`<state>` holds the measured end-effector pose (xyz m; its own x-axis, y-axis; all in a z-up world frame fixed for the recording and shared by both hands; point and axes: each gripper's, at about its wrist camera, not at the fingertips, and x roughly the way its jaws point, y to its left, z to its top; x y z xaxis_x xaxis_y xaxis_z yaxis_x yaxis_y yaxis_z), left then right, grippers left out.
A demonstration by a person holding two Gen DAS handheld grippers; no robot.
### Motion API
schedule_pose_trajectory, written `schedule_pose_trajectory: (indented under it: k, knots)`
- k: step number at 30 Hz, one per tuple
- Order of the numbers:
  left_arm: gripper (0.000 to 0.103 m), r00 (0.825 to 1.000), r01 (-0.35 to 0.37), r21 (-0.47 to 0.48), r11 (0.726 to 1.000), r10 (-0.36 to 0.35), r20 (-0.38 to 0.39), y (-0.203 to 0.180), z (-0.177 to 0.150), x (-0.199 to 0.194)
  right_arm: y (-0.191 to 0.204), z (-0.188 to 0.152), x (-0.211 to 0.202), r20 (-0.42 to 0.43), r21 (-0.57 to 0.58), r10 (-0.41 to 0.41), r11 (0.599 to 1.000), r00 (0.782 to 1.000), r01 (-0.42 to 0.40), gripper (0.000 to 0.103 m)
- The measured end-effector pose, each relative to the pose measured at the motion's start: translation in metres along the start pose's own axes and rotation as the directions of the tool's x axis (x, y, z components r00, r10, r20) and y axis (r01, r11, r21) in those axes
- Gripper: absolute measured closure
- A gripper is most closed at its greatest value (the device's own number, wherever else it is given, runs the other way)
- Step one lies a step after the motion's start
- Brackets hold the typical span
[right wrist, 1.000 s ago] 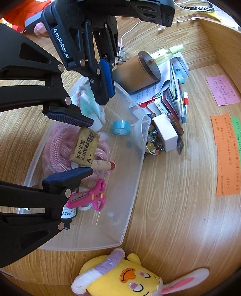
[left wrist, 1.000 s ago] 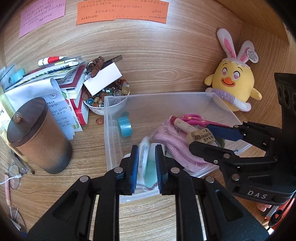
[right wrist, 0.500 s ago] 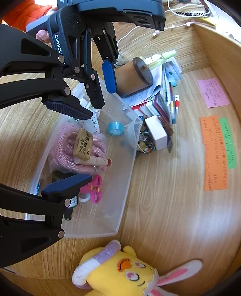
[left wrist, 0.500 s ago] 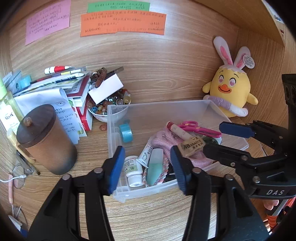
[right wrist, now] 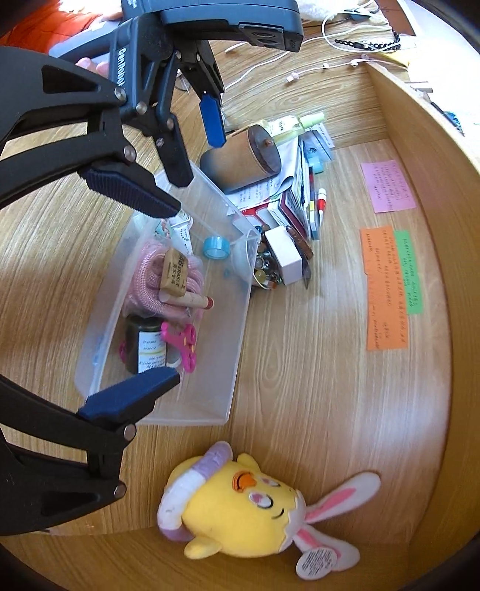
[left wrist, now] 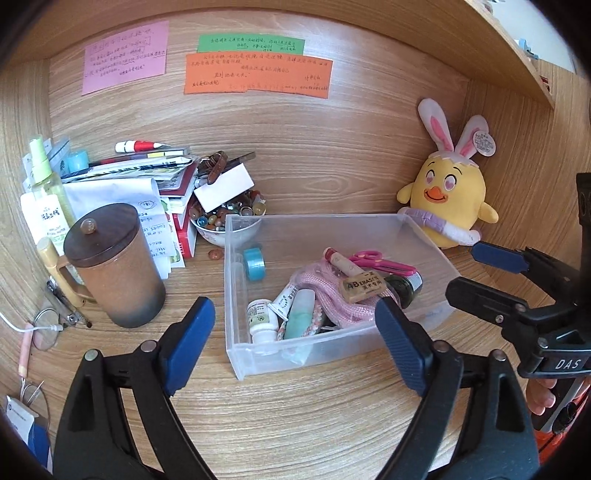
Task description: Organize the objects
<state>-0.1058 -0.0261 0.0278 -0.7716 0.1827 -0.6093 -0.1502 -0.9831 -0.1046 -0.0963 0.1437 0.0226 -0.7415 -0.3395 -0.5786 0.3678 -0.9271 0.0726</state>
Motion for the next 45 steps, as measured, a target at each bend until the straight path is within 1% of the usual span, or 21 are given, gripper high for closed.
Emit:
schedule_pose_trajectory:
  k: [4,8,17,32,45]
  knots:
    - [0.007,1.000,-0.003,0.001,1.000,0.003,0.013,-0.003,-0.007,-0.009,-0.002,-0.010,-0.008,0.007,0.009,-0.011,1.000,1.000,0.011,0.019]
    - [0.006,0.999,-0.018,0.020,1.000,0.018,0.027,-0.010,-0.014,-0.016,-0.003,-0.020,-0.014,0.005,0.016,-0.012,1.000,1.000,0.012,0.019]
    - [0.005,0.999,-0.012,0.057,0.998,0.011,0.030,-0.024,-0.027,-0.020,-0.009,-0.034,-0.017,-0.004,0.043,-0.008,0.999,1.000,0.008,0.018]
    - [0.005,1.000,-0.005,0.037,0.999,0.005,0.016,-0.023,-0.028,-0.014,-0.013,-0.037,-0.012,-0.020,0.049,0.000,0.999,1.000,0.001,0.018]
    - [0.005,1.000,-0.001,0.038,0.999,0.000,0.024,-0.023,-0.025,-0.015,-0.012,-0.037,-0.013,-0.021,0.049,-0.003,0.999,1.000,0.004,0.018]
